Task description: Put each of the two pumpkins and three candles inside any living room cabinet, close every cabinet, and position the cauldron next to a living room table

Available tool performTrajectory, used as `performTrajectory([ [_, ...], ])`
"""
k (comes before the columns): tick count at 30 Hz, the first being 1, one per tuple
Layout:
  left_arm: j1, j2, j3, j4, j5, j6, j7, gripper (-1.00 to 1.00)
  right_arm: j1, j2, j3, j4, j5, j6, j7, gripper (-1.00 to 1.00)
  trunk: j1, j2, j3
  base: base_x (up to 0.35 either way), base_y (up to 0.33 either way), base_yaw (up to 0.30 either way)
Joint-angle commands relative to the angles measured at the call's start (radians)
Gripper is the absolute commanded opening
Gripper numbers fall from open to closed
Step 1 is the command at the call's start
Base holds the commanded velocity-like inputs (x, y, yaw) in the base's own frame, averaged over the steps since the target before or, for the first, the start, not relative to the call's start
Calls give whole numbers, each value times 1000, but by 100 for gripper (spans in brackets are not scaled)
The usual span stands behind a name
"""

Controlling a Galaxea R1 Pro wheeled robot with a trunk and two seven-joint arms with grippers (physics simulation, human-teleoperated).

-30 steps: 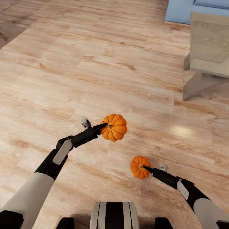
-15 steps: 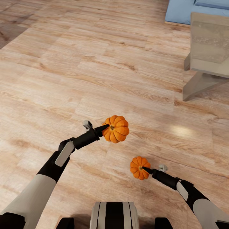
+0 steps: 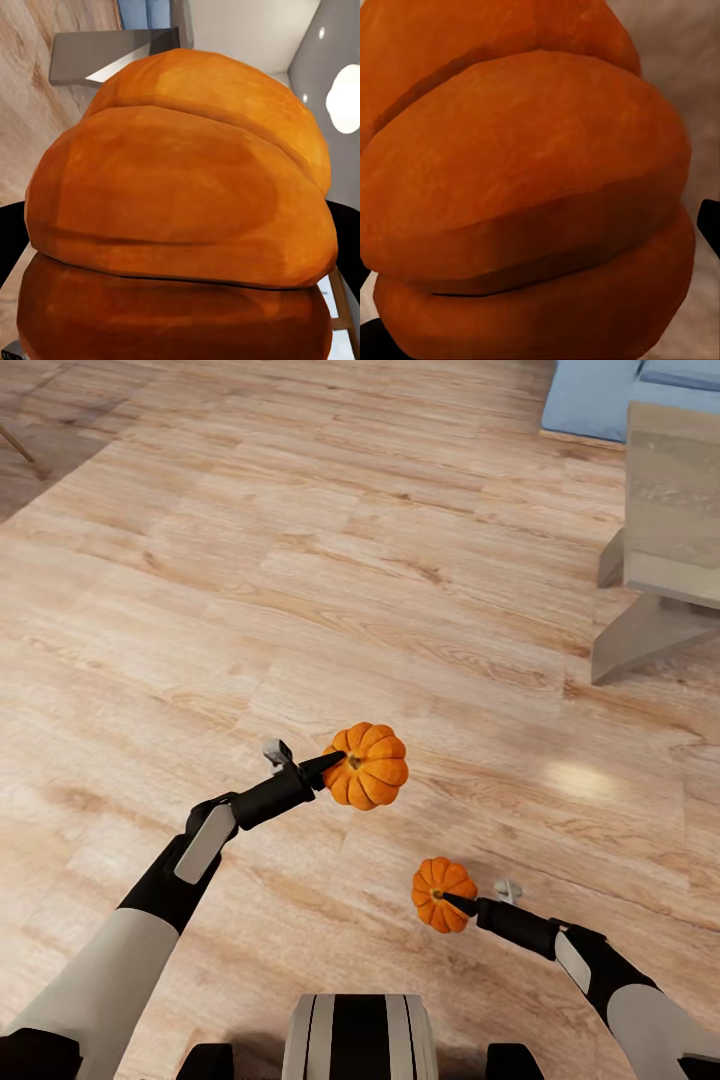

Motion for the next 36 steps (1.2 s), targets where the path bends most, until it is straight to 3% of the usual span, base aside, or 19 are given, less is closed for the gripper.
performTrajectory([
  [1,0,0,0,1,1,0,0,-100,1,0,0,-9,7,-5,-81,100,0,0,0,0,0,18],
  [2,0,-1,0,1,1,0,0,-100,0,0,0,-15,7,-5,-81,-100,0,0,0,0,0,11],
  [14,0,0,0,0,1,0,0,-100,3,-5,1,-43,1,-2,-49,-100,0,0,0,0,0,1],
  [20,0,1,1,0,1,0,0,-100,2,-48,-4,-41,-7,15,114,-100,0,0,0,0,0,0],
  [29,0,1,2,0,2,0,0,-100,2,-81,-6,-42,-12,24,176,-100,0,0,0,0,0,0],
  [36,0,1,0,0,1,0,0,-100,2,-112,-9,-43,-11,92,245,-100,0,0,0,0,0,0],
])
